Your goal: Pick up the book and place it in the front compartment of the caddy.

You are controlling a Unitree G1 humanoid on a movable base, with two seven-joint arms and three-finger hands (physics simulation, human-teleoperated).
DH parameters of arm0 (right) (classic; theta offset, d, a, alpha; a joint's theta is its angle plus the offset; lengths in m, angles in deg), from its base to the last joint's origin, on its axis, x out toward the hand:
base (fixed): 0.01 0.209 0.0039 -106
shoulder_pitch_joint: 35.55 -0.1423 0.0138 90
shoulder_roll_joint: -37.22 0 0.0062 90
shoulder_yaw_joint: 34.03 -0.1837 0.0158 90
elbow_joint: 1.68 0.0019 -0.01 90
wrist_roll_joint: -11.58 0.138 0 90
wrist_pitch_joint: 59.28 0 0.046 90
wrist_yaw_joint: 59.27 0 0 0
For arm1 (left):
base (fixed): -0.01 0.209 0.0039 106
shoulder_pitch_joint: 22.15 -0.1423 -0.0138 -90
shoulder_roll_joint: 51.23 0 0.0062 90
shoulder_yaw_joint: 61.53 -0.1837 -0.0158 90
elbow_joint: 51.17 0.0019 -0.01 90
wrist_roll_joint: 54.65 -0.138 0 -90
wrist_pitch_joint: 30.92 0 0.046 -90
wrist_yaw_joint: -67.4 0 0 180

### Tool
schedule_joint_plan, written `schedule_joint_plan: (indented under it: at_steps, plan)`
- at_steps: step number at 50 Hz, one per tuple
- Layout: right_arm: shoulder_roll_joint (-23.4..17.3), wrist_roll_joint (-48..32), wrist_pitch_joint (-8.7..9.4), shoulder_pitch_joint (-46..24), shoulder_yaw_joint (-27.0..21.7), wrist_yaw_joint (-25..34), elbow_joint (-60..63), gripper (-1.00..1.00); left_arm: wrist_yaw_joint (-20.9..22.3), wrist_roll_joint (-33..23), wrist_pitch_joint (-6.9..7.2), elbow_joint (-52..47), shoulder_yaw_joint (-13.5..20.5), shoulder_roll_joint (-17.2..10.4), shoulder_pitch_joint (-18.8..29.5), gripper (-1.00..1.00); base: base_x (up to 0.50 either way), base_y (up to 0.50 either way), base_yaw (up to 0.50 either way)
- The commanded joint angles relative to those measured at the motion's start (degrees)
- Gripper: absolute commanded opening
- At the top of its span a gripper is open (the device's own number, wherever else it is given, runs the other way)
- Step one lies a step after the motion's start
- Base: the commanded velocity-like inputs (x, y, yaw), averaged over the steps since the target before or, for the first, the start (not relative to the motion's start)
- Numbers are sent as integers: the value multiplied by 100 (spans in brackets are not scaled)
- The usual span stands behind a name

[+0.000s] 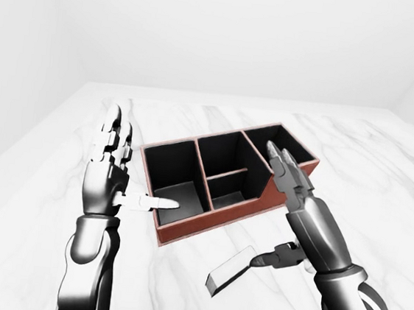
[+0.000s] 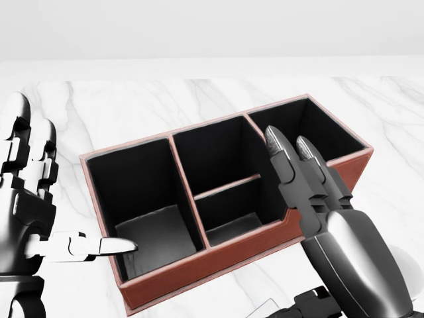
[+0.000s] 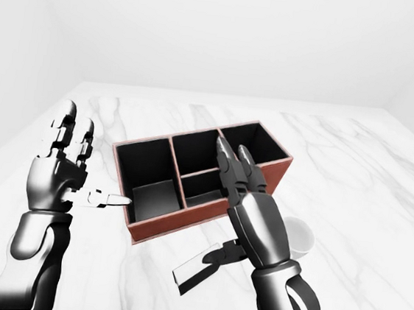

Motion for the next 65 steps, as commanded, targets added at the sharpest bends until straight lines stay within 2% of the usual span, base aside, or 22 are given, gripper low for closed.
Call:
schedule_joint_plan:
  at_steps: [1,26,42,49,58,65]
  plan:
    - [16,-96,0,228,102,17,81,100,1,-7,0,16,-5,3,-4,100,0,0,0]
    - [-92,-201,0,721,362,-320,-166,100,-7,0,0,-74,-1,0,8,100,0,0,0]
    - [-178,-277,-125,969,588,-545,-286,100,2,5,0,-27,9,-1,9,100,0,0,0]
    - [-197,-294,-100,990,637,-547,-255,100,-4,16,0,-38,24,-6,26,100,0,0,0]
    - [-228,-408,-159,1049,702,-612,-200,100,-5,15,0,-28,19,-7,20,100,0,0,0]
    - [-283,-500,-314,1143,772,-772,-296,100,-5,13,0,-48,20,-10,23,100,0,0,0]
